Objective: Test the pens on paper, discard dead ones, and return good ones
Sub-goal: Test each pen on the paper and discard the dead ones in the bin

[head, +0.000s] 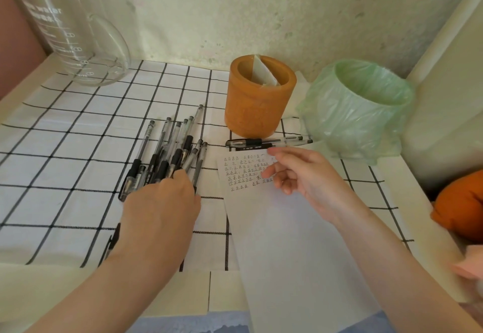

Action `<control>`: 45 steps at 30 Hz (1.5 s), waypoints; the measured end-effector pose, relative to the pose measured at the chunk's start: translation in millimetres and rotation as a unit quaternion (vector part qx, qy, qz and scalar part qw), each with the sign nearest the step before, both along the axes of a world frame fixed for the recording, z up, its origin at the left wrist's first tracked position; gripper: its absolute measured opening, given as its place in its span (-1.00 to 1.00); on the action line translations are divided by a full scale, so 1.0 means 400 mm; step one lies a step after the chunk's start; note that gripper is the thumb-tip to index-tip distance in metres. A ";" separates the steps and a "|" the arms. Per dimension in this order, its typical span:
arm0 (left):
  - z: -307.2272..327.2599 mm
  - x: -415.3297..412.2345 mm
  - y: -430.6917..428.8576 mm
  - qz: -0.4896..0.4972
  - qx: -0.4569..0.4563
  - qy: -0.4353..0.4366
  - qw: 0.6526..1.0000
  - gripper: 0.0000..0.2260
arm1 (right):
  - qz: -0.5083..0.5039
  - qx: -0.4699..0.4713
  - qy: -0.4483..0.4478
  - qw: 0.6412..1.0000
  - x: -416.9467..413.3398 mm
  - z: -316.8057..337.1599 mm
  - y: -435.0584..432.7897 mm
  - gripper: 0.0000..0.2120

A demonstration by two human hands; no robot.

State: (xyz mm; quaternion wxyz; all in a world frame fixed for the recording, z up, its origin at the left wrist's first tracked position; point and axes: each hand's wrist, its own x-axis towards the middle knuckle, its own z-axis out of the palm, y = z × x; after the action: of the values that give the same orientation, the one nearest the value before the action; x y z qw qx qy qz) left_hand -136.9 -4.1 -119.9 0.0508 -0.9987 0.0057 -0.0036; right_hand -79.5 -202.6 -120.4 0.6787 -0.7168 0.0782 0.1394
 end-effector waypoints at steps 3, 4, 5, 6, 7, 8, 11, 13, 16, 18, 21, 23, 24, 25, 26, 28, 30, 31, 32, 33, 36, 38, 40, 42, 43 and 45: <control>0.001 0.003 -0.002 0.013 -0.053 -0.009 0.998 -0.78 | 0.030 -0.017 -0.004 0.999 -0.008 0.001 0.006 -0.80; 0.005 0.005 -0.003 0.019 -0.077 -0.014 0.997 -0.78 | 0.038 -0.018 -0.005 0.999 -0.011 0.001 0.009 -0.80; 0.013 0.007 -0.004 0.024 -0.100 -0.025 0.994 -0.78 | 0.045 -0.018 -0.005 0.999 -0.013 0.001 0.013 -0.79; 0.022 0.009 -0.005 0.025 -0.127 -0.040 0.991 -0.79 | 0.053 -0.016 -0.005 0.998 -0.016 0.001 0.016 -0.77; 0.032 0.009 -0.005 0.018 -0.160 -0.056 0.985 -0.80 | 0.067 -0.014 -0.005 0.998 -0.019 0.003 0.020 -0.74; 0.040 0.007 -0.007 0.002 -0.202 -0.067 0.977 -0.82 | 0.085 -0.009 -0.004 0.996 -0.023 0.006 0.024 -0.70; 0.041 -0.008 -0.029 -0.098 -0.296 -0.058 0.948 -0.87 | 0.145 0.012 -0.020 0.989 -0.037 0.019 0.040 -0.55; 0.033 -0.015 -0.043 -0.147 -0.316 -0.046 0.936 -0.88 | 0.146 0.004 -0.048 0.988 -0.044 0.022 0.046 -0.57; 0.005 -0.011 -0.046 -0.162 -0.367 -0.053 0.915 -0.84 | 0.108 0.024 -0.075 0.991 -0.044 0.016 0.043 -0.66; -0.001 -0.005 -0.047 -0.134 -0.429 -0.046 0.892 -0.82 | 0.085 0.055 -0.083 0.991 -0.040 0.015 0.038 -0.71; -0.002 -0.004 -0.057 -0.106 -0.492 0.009 0.864 -0.85 | 0.088 0.048 -0.101 0.990 -0.039 0.018 0.036 -0.72; -0.001 -0.009 -0.065 -0.093 -0.513 0.032 0.853 -0.83 | 0.091 0.042 -0.104 0.989 -0.041 0.020 0.036 -0.73; 0.002 -0.012 -0.067 -0.085 -0.526 0.044 0.845 -0.82 | 0.094 0.038 -0.105 0.989 -0.042 0.022 0.035 -0.74; 0.003 -0.015 -0.067 -0.082 -0.534 0.052 0.840 -0.80 | 0.102 0.031 -0.107 0.989 -0.043 0.026 0.034 -0.77; 0.003 -0.015 -0.067 -0.082 -0.535 0.055 0.839 -0.79 | 0.113 0.024 -0.107 0.987 -0.045 0.030 0.033 -0.80; 0.005 -0.015 -0.066 -0.080 -0.533 0.053 0.841 -0.76 | 0.139 0.014 -0.111 0.984 -0.047 0.038 0.028 -0.85; 0.008 -0.016 -0.069 -0.081 -0.547 0.042 0.832 -0.74 | 0.148 0.021 -0.114 0.982 -0.044 0.044 0.019 -0.87; 0.010 -0.017 -0.071 -0.086 -0.556 0.038 0.826 -0.74 | 0.145 0.030 -0.113 0.983 -0.042 0.045 0.011 -0.88; 0.012 -0.017 -0.072 -0.092 -0.562 0.036 0.821 -0.73 | 0.143 0.036 -0.113 0.983 -0.041 0.047 0.005 -0.89; 0.012 -0.016 -0.072 -0.095 -0.567 0.039 0.818 -0.70 | 0.145 0.035 -0.114 0.982 -0.041 0.050 0.002 -0.90; 0.004 -0.014 -0.068 -0.071 -0.563 0.069 0.820 -0.64 | 0.114 0.053 -0.119 0.985 -0.039 0.050 -0.009 -0.92; -0.001 -0.018 -0.066 -0.070 -0.532 0.079 0.840 -0.67 | 0.039 0.103 -0.115 0.987 -0.027 0.049 -0.028 -0.99; -0.010 -0.022 -0.063 -0.100 -0.470 0.074 0.874 -0.73 | -0.026 0.124 -0.106 0.986 -0.010 0.051 -0.059 -0.84; -0.017 -0.027 -0.060 -0.134 -0.410 0.076 0.899 -0.67 | -0.042 0.106 -0.089 0.989 0.000 0.050 -0.083 -0.75; -0.020 -0.028 -0.058 -0.149 -0.385 0.086 0.907 -0.63 | -0.039 0.093 -0.085 0.991 0.003 0.044 -0.088 -0.75; -0.022 -0.030 -0.058 -0.180 -0.333 0.101 0.920 -0.54 | -0.055 0.047 -0.083 0.994 0.006 0.023 -0.089 -0.79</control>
State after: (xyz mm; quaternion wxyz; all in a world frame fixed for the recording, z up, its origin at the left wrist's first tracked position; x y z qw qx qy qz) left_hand -149.1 -27.5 -128.6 -0.2867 -0.9352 0.1888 0.0868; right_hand -77.2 -238.4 -111.4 0.7223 -0.6880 0.0541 0.0449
